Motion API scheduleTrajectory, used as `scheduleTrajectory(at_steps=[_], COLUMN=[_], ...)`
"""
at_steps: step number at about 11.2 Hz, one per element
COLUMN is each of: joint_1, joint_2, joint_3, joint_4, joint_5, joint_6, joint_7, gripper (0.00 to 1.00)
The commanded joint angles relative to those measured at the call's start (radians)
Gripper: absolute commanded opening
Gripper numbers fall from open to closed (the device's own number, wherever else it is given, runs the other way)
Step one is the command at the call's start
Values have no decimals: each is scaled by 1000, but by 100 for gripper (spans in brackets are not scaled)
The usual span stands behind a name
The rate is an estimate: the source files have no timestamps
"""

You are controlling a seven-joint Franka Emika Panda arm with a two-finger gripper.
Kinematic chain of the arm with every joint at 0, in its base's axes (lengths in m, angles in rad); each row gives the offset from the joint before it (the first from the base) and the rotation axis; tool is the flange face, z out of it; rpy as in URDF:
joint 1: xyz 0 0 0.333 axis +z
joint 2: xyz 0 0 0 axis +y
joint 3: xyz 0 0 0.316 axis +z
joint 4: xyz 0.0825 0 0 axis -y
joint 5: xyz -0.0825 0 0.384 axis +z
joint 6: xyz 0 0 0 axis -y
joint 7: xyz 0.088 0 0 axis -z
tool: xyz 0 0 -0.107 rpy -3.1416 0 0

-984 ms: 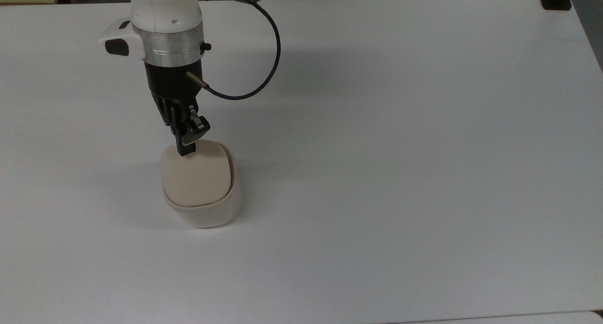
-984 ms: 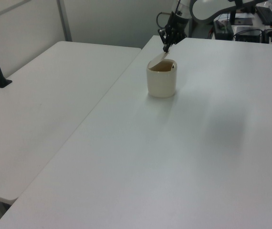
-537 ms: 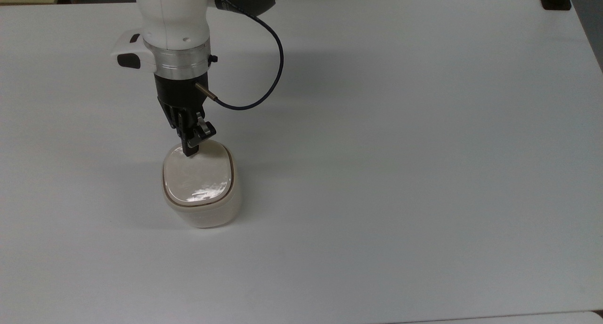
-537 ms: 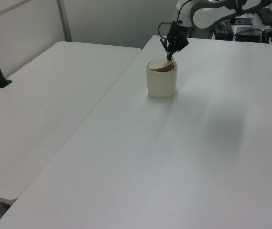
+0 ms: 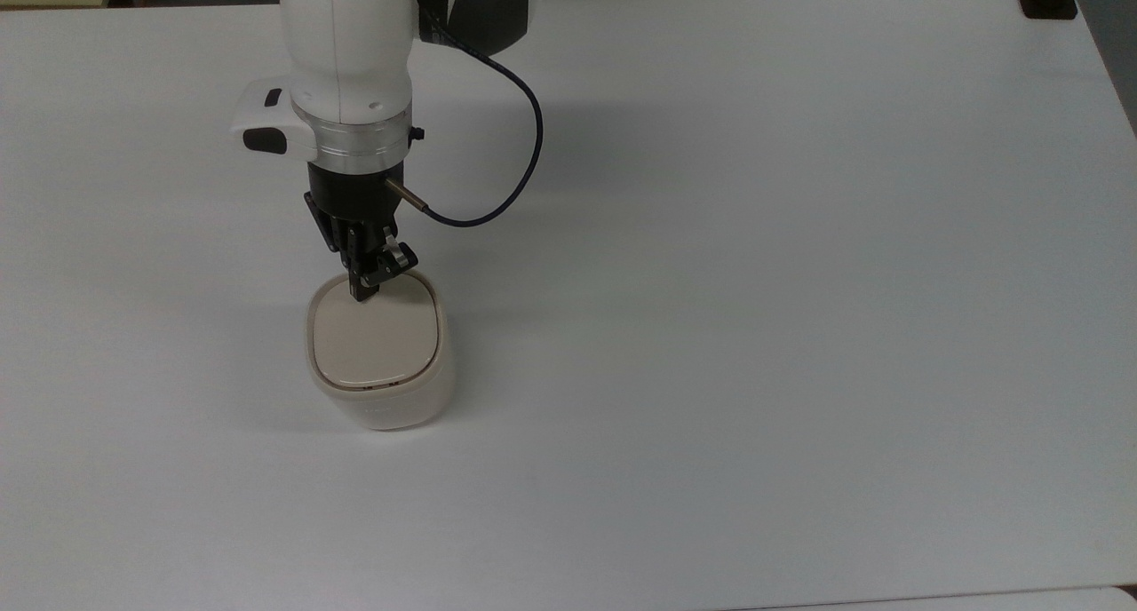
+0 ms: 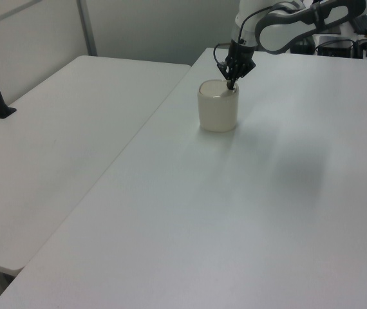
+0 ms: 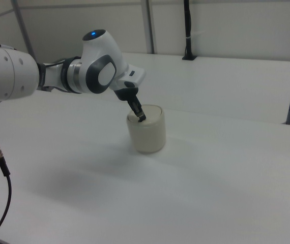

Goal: Close the trash bin

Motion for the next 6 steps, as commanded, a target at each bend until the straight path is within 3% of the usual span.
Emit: scheduleTrajectory(at_steps=[1,5,6], joint_1=[-14,0,4], joint_2=[-59,-196,-240], joint_3=[11,18,21], joint_4=[-16,-3,-5], joint_5=[1,12,12], joint_6=[-15,-184,-253], joint_7=[-17,-20,-27], gripper=[0,0,4])
